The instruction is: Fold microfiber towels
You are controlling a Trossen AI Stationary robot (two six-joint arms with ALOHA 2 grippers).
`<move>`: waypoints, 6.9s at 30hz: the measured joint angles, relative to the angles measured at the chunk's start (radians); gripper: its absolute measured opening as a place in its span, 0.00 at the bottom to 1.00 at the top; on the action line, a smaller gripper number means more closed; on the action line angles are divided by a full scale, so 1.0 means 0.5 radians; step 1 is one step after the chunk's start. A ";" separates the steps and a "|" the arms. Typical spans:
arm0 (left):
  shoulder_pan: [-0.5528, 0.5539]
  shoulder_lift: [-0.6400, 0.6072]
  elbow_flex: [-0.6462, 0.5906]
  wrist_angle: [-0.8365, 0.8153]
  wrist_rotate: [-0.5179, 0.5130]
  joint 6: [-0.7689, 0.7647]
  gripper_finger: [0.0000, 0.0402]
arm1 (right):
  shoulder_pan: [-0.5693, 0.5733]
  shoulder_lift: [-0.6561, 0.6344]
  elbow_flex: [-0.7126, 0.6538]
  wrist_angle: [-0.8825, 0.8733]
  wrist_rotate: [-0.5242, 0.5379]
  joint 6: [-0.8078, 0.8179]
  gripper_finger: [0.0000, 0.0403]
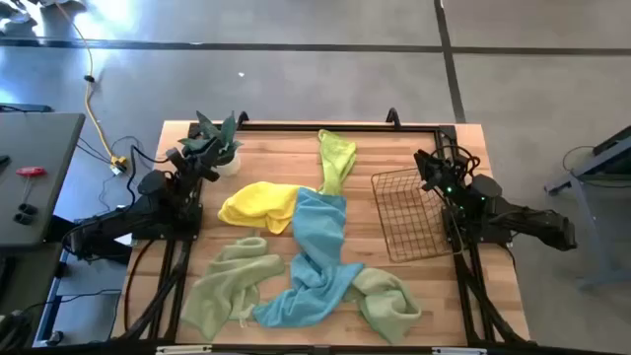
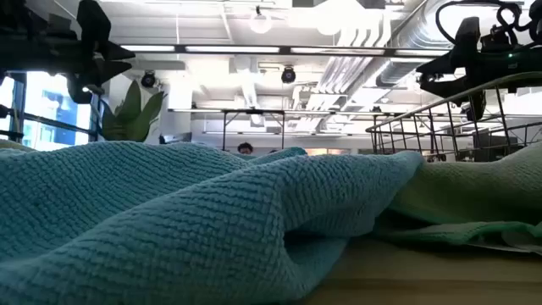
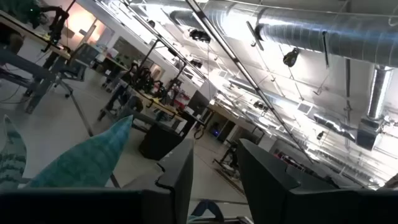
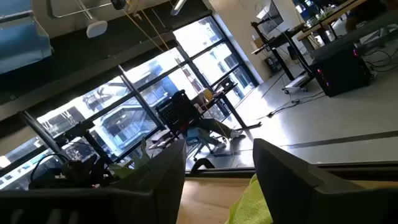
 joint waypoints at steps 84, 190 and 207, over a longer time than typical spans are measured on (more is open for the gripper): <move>0.001 -0.001 0.000 0.000 0.000 0.000 0.29 | 0.000 0.000 0.000 0.000 0.000 0.000 0.45; 0.003 0.571 0.375 0.288 0.708 0.714 0.29 | 0.000 1.407 1.073 0.244 0.030 -0.218 0.45; 0.002 1.471 0.882 0.286 1.094 0.633 0.29 | 0.001 2.590 2.170 -0.873 -0.171 0.084 0.45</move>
